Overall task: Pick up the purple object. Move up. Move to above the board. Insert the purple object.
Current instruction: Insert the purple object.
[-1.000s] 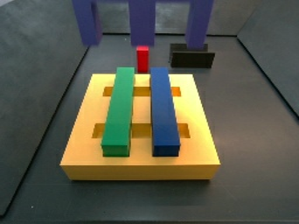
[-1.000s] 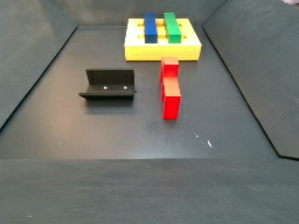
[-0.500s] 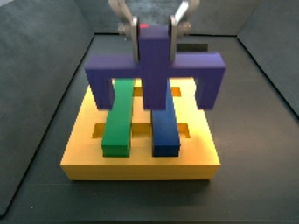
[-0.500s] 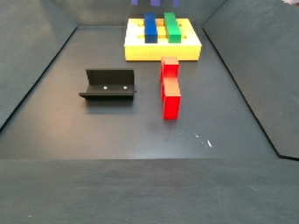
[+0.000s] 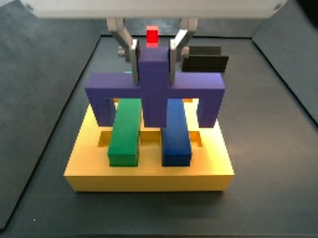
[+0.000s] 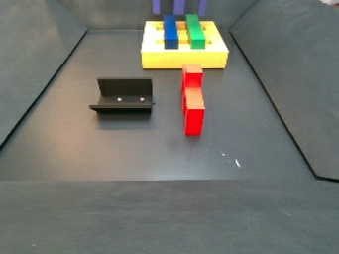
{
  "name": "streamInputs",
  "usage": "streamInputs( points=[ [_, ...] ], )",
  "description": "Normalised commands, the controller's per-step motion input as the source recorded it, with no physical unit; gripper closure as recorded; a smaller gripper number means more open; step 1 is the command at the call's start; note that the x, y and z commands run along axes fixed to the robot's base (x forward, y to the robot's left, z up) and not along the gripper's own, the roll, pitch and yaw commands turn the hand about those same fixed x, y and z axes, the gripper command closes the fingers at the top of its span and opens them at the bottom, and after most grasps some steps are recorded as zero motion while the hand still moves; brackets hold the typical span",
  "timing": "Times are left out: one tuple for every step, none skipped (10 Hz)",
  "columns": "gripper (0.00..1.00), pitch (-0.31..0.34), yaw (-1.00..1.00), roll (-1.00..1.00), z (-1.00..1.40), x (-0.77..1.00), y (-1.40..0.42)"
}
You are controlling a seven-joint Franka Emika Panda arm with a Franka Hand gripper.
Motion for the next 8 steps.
streamInputs(
  points=[
    [1.0, -0.027, 0.05, 0.0, -0.32, 0.11, -0.07],
    [1.0, -0.026, 0.05, 0.0, -0.34, 0.12, 0.0],
    [1.0, -0.049, 0.02, 0.01, -0.32, 0.0, 0.0],
    [1.0, -0.039, 0.0, 0.02, -0.22, -0.04, 0.0],
    [1.0, -0.011, 0.0, 0.02, -0.13, -0.03, -0.05],
    [1.0, 0.0, 0.01, 0.02, 0.02, -0.06, -0.13],
    [1.0, 0.0, 0.0, 0.09, 0.17, -0.16, -0.09],
    [1.0, 0.0, 0.0, 0.08, 0.2, -0.21, -0.06]
  ],
)
